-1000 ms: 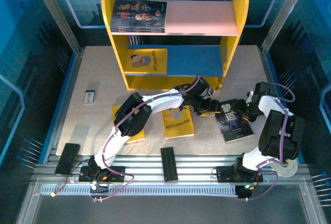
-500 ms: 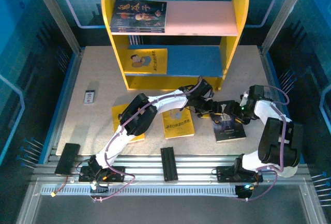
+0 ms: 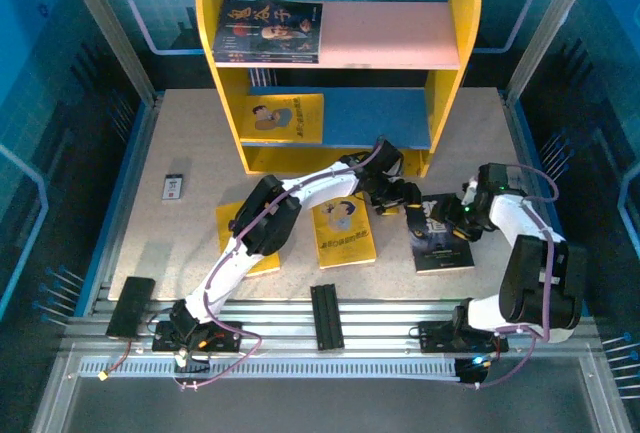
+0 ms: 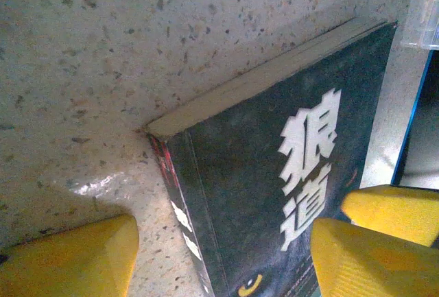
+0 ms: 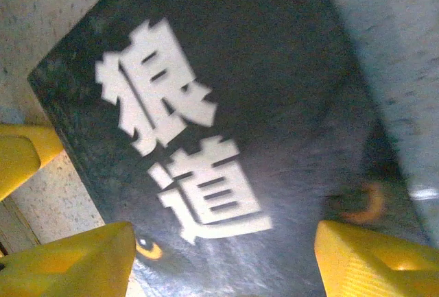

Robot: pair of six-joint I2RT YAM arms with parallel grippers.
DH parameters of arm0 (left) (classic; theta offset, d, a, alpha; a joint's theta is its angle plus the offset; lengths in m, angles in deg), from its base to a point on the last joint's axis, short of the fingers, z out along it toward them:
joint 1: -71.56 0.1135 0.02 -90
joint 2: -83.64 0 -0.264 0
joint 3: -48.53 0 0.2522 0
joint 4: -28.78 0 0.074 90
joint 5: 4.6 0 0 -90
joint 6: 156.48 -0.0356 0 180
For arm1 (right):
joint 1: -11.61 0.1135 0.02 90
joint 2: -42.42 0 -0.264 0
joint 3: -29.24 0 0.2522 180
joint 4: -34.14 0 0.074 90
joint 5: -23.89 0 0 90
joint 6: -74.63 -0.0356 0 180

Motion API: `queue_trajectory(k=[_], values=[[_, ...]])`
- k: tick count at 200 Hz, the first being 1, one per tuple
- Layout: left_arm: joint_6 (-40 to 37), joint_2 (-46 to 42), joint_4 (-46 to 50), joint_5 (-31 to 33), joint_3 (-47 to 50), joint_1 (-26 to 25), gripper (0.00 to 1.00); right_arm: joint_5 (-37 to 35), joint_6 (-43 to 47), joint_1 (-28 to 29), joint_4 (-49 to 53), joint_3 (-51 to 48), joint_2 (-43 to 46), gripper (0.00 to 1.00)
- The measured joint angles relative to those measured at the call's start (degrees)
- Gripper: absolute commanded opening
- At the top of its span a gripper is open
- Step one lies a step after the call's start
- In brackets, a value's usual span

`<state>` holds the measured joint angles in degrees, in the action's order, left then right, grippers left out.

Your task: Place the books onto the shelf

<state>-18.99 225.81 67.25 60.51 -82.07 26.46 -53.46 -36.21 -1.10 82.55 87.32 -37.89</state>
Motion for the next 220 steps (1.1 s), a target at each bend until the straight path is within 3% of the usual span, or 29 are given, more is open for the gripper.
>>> queue_trajectory(k=[44, 112, 220], values=[[0.5, -4.87, -4.2, 0.13, 9.03, -0.83, 0.68, -1.6, 1.86, -6.91, 0.76, 1.57, 0.59, 0.71], [0.68, -7.23, -7.04, 0.17, 13.31, -2.23, 0.67, -1.92, 3.04, -6.95, 0.15, 1.44, -4.57, 0.65], [0.44, -7.65, -5.2, 1.07, 11.91, -0.33, 0.67, 0.35, 1.14, 2.69, -2.36, -0.31, -5.31, 0.61]])
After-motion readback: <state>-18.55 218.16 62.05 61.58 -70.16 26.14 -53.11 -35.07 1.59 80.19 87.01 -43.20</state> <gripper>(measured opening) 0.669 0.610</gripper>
